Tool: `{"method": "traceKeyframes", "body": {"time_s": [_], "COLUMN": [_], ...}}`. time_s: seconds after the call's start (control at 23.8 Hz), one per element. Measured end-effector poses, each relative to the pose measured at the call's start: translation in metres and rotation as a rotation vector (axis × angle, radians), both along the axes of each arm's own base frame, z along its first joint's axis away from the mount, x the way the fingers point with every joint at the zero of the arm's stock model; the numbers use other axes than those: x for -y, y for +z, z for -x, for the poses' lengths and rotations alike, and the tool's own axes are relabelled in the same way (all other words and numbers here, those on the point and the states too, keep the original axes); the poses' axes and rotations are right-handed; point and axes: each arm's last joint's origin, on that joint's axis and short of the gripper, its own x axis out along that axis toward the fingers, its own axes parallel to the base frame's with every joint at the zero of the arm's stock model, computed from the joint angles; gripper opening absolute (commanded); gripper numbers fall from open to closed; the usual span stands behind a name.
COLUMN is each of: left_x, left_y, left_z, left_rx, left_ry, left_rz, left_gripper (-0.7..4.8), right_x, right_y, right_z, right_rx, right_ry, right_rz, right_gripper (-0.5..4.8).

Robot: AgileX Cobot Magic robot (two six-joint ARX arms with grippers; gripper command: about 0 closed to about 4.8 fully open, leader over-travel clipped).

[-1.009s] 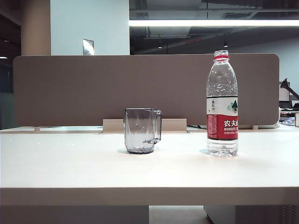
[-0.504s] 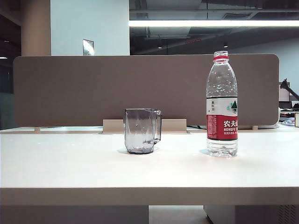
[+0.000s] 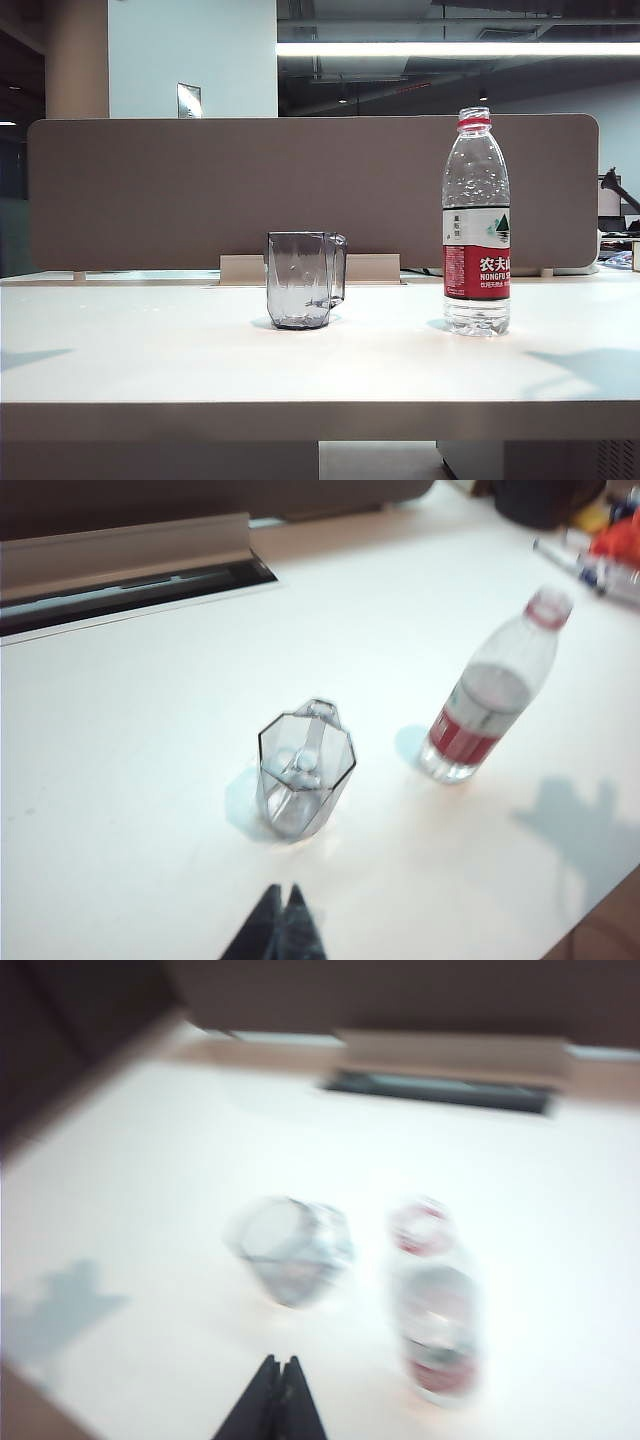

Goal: Pick up the mineral water bottle on the table and pour a little water into the mug.

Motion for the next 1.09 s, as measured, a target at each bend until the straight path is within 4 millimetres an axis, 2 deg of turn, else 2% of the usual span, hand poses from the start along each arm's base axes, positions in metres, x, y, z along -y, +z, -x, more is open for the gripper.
{"method": "traceKeyframes", "body": {"time_s": [0.08,0.13,0.21,0.29,0.34,0.42,0.46,0.5,0.55,0.84,1.09], "left_x": [0.01,0.023,0.026,0.023,0.024,0.024,0.023,0.023,0.023,0.022,0.022], "left_y": [-0.013,-0.028,-0.04,-0.046,-0.048,-0.05,-0.049,-0.048,-0.047,-0.047,-0.047], "left_z": [-0.002,-0.002,-0.003,-0.004,-0.003,-0.002,-0.002,-0.001,0.0,0.001,0.001], "left_rx": [-0.033,-0.082,-0.119,-0.132,-0.138,-0.15,-0.147,-0.144,-0.141,-0.147,-0.146], "left_ry": [-0.034,-0.076,-0.063,-0.029,-0.031,-0.041,-0.031,-0.033,-0.037,-0.041,-0.04], "left_rz": [-0.03,-0.063,-0.1,-0.117,-0.119,-0.122,-0.122,-0.121,-0.119,-0.117,-0.118], "left_gripper": [-0.04,-0.04,-0.04,-0.04,-0.04,-0.04,-0.04,-0.04,-0.04,-0.04,-0.04], "right_x": [-0.004,-0.006,-0.007,-0.015,-0.018,-0.02,-0.025,-0.028,-0.03,-0.029,-0.031], "right_y": [-0.012,-0.023,-0.036,-0.059,-0.067,-0.086,-0.1,-0.112,-0.118,-0.172,-0.185], "right_z": [-0.003,-0.005,-0.012,-0.017,-0.018,-0.021,-0.02,-0.019,-0.018,-0.014,-0.03], "right_rx": [-0.008,0.003,0.05,0.082,0.092,0.116,0.131,0.123,0.124,0.171,0.208], "right_ry": [-0.045,-0.073,-0.079,-0.05,-0.03,0.01,0.04,0.066,0.08,0.022,-0.042], "right_rz": [0.086,0.153,0.168,0.164,0.16,0.141,0.129,0.128,0.127,0.134,0.147], "right_gripper": [0.4,0.48,0.64,1.27,2.03,2.94,3.94,4.58,4.79,4.79,4.79]}}
